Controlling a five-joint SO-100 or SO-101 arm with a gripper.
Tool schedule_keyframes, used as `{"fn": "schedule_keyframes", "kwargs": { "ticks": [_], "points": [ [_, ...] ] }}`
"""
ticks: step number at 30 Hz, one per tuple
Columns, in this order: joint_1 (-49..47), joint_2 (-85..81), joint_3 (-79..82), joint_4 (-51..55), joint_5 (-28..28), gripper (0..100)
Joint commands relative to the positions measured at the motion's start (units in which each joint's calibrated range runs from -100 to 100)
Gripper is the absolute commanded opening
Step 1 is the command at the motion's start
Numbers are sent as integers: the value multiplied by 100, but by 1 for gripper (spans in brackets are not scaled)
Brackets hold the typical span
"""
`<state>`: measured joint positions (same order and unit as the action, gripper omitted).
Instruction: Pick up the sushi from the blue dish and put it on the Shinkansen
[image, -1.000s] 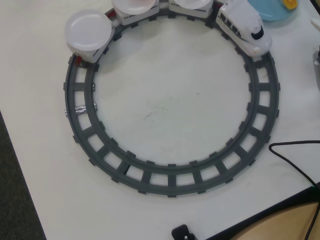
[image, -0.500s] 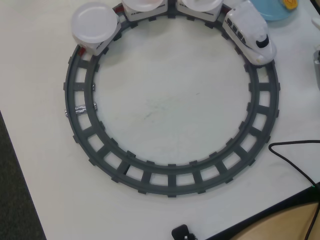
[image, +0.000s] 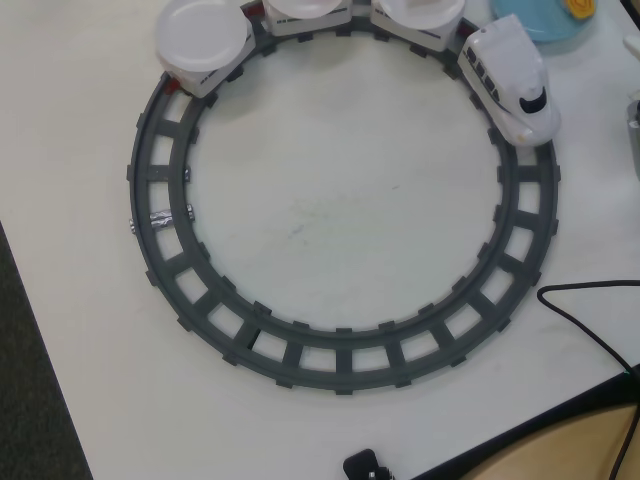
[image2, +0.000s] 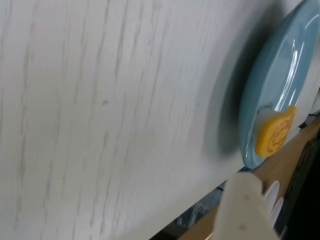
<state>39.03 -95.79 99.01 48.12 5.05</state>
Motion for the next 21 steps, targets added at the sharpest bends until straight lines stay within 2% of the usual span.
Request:
{"fn": "schedule_keyframes", "kwargs": {
  "ticks": [1,8,12,17,21],
  "points": [
    [32,-70,-18,19,25,33],
    [-3,-62,-36,28,46,33],
    [76,230,-269,45,403,33],
    [586,1850,-1598,207,387,33],
    [1203,3537,-3285,182,408,33]
  ]
}}
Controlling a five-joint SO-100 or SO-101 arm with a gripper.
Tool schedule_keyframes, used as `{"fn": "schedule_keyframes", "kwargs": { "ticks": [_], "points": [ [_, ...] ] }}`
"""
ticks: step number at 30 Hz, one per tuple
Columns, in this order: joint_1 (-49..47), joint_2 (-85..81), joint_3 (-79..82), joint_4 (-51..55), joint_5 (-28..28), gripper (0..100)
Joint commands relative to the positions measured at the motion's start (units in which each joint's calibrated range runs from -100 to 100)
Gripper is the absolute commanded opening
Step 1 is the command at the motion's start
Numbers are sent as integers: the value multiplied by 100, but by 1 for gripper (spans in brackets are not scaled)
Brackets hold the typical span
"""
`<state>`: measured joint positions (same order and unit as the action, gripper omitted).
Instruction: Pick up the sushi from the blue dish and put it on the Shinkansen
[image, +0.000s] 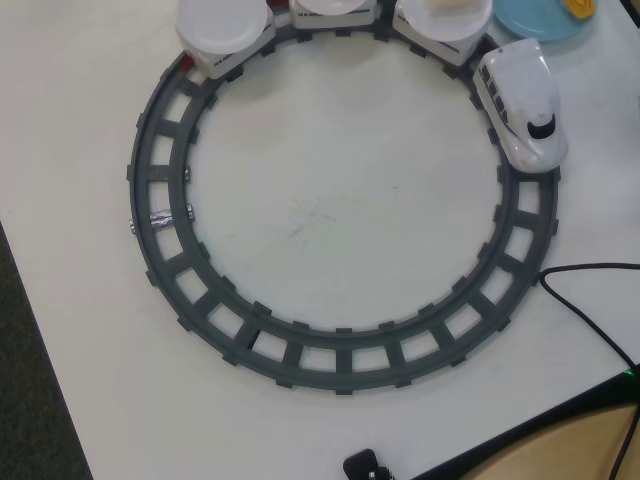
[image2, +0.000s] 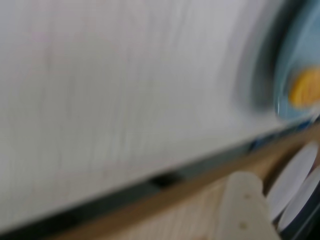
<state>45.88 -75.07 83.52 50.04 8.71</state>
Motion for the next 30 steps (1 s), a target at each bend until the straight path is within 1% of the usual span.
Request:
{"fn": "schedule_keyframes", "kwargs": {
  "ticks": [1,5,9,15,18,22,30],
  "points": [
    [649,1858,-2221,15,58,33],
    [1116,3211,-3998,49,220,33],
    [1169,4372,-5533,75,582,33],
    [1169,6000,-7311,66,1190,33],
    [1327,6843,-8146,75,1369,33],
    [1433,7603,-8756,75,1688,33],
    [1213,8831,-9178,75,2449,33]
  ]
}}
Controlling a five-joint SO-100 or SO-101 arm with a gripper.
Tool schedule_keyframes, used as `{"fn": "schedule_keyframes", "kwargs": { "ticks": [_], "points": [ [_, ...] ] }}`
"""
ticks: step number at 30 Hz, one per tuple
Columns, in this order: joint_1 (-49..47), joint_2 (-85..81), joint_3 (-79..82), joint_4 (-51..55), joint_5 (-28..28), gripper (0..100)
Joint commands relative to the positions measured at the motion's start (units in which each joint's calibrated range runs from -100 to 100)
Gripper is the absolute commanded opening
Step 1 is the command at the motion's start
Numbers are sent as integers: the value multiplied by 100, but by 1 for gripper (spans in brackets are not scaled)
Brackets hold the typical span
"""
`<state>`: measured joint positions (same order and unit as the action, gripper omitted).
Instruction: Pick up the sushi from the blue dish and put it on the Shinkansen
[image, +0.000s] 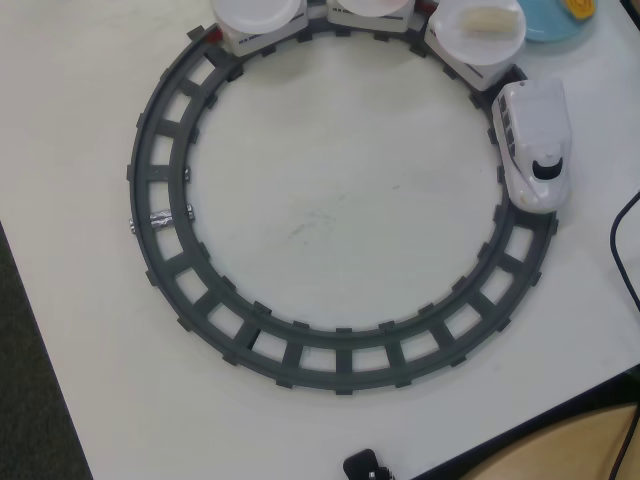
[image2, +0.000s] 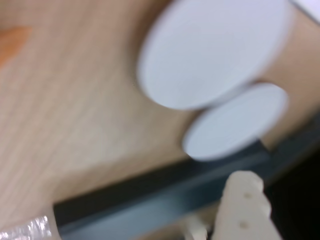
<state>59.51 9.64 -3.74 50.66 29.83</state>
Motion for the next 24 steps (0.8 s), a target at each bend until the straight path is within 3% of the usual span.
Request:
{"fn": "schedule_keyframes", "kwargs": {
  "ticks": [1,13,24],
  "points": [
    [-203,501,-470,14,415,33],
    [-1215,994,-497,14,745,33],
    [-1250,1103,-183,14,1327,33]
  ]
}}
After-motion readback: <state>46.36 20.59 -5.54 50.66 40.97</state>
